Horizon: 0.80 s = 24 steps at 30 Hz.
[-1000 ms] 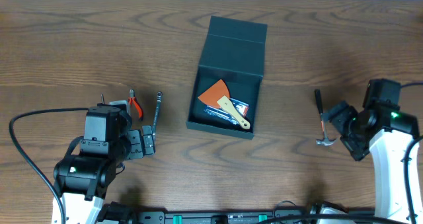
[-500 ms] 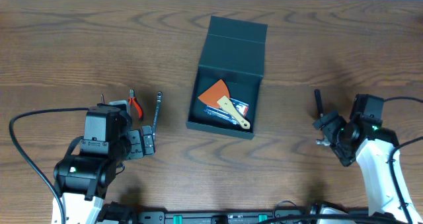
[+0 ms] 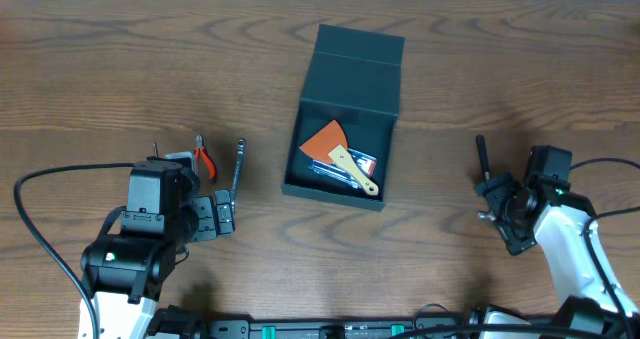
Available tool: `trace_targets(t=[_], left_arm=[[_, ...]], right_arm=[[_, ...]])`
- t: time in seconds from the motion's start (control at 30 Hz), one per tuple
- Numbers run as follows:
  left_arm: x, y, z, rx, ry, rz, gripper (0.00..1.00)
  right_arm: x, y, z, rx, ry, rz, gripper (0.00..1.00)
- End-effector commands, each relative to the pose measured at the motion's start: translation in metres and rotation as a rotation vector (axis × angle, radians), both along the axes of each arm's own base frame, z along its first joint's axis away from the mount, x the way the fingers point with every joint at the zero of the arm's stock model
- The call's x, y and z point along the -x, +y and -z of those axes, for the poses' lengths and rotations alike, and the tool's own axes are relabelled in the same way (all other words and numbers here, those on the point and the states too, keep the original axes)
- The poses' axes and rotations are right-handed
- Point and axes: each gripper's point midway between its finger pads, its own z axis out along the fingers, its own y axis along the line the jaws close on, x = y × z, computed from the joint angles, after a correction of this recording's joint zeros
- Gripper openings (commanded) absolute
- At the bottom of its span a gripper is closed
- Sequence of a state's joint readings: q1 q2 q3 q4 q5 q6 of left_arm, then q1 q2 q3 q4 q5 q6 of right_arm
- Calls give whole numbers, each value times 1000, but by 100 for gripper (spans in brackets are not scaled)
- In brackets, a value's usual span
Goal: Pack container
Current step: 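Lower the right gripper over the claw hammer head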
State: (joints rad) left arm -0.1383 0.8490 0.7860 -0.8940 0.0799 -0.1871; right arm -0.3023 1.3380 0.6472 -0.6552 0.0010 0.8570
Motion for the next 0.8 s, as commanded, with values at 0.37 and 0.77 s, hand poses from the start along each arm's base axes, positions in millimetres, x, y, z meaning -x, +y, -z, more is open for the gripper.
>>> trace_targets(t=[0.37, 0.77], left_arm=[[-2, -1, -7, 13, -16, -10, 99], [-3, -1, -7, 14, -16, -10, 99]], right_arm=[[-12, -8, 15, 10, -12, 55, 92], [-3, -5, 36, -18, 71, 75, 93]])
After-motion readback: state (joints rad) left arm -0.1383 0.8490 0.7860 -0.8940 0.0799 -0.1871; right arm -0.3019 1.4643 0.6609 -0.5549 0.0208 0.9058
